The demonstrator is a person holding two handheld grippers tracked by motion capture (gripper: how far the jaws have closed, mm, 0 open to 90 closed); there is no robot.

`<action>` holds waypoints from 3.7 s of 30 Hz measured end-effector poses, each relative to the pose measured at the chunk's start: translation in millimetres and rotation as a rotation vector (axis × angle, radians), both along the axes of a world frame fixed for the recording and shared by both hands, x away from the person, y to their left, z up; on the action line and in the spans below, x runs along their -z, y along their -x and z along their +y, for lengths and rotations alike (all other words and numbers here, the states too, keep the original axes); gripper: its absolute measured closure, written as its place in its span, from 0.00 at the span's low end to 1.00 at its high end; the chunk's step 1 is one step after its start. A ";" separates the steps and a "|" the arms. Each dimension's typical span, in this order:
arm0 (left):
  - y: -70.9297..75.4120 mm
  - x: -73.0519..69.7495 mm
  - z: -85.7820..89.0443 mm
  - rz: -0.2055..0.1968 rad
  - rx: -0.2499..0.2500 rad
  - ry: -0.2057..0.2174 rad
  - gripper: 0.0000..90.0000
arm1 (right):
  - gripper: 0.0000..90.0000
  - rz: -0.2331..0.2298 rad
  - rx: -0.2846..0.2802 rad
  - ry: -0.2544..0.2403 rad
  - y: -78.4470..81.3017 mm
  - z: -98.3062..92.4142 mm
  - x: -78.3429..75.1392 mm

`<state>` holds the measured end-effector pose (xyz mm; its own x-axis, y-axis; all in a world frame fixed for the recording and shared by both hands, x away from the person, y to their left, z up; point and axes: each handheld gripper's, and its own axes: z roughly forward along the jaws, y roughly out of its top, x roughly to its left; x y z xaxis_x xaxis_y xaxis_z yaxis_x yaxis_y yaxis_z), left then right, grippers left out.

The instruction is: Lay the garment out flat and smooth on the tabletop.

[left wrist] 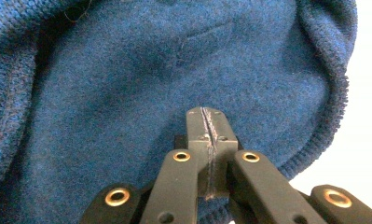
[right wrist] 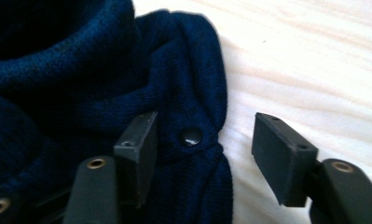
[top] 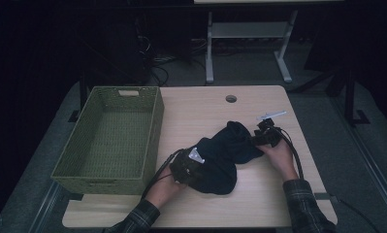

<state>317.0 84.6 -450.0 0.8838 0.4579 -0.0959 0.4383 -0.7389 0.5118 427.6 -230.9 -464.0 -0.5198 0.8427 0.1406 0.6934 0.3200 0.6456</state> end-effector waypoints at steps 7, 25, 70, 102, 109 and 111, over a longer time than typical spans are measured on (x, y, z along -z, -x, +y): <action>0.7 0.2 -0.5 -0.001 -0.006 0.004 1.00 | 0.63 0.035 -0.010 -0.058 -0.3 -1.9 2.7; -0.1 -0.1 0.1 -0.003 0.001 -0.001 1.00 | 0.80 -0.065 -0.028 0.001 9.5 -0.8 -20.3; 0.3 0.1 -0.4 0.004 -0.009 0.007 1.00 | 0.55 -0.059 0.071 0.049 -52.0 -24.1 -27.2; -2.0 0.8 1.6 0.012 -0.002 0.017 1.00 | 1.00 -0.103 -0.049 -0.047 63.9 -25.8 -51.3; -1.8 1.2 1.5 0.023 -0.012 0.027 1.00 | 1.00 -0.124 -0.107 -0.041 86.9 -9.0 -39.4; -1.9 1.2 1.6 0.023 -0.012 0.028 1.00 | 1.00 -0.124 -0.117 -0.042 92.4 -3.9 -36.6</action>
